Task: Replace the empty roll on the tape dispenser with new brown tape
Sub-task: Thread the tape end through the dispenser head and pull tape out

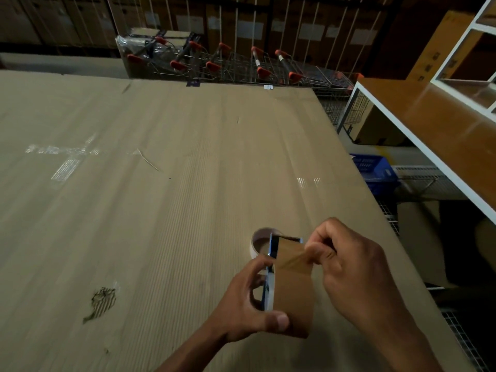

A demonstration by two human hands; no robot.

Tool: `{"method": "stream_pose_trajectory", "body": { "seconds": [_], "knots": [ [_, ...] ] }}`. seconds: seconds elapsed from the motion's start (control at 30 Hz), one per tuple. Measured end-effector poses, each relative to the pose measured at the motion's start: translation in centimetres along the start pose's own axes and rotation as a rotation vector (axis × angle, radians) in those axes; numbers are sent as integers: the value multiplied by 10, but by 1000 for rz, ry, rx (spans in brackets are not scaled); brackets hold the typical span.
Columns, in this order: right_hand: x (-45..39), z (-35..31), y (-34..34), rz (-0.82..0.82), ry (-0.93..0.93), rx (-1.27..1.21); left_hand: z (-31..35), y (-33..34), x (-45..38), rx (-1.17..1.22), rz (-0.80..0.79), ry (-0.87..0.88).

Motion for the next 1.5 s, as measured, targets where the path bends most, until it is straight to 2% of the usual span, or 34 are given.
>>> {"method": "stream_pose_trajectory", "body": {
  "seconds": [0.07,0.2,0.33,0.43,0.5,0.63,0.8,1.0,1.17,1.3,1.5],
  "knots": [
    [1,-7,-4,-4,-4,-8,-1,1,2,44,7,-28],
    [-6,-2,-7,-78,62,-83,1,8,0,-16,-55,-40],
    [-7,14,1,-246,101,-227,-2,13,3,-22,-85,-95],
    [1,26,13,-454,183,-383,-5,15,9,-24,-129,-121],
    [5,30,17,-513,208,-380,-9,15,12,-9,-156,-126],
    [5,33,17,-386,192,-153,-8,17,15,-5,-201,-110],
    [4,28,10,-143,107,-50,-5,16,14,54,-178,-115],
    [0,32,16,-137,138,-3,0,22,13,42,-194,-82],
    [0,37,20,-145,162,65,8,24,11,21,-140,-19],
    [0,41,16,-59,173,34,7,25,12,-17,-188,-20],
    [5,33,10,78,134,-5,-2,29,13,31,-101,-54]
  ]
}}
Point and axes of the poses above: each hand's wrist, its own x-axis away from the middle knuckle, its own y-axis out of the palm, z = x × y, the point moved 7 cm from there along -x, towards the middle knuckle, and after that the axes turned 1 degree about -x, right-handed, at the moved point
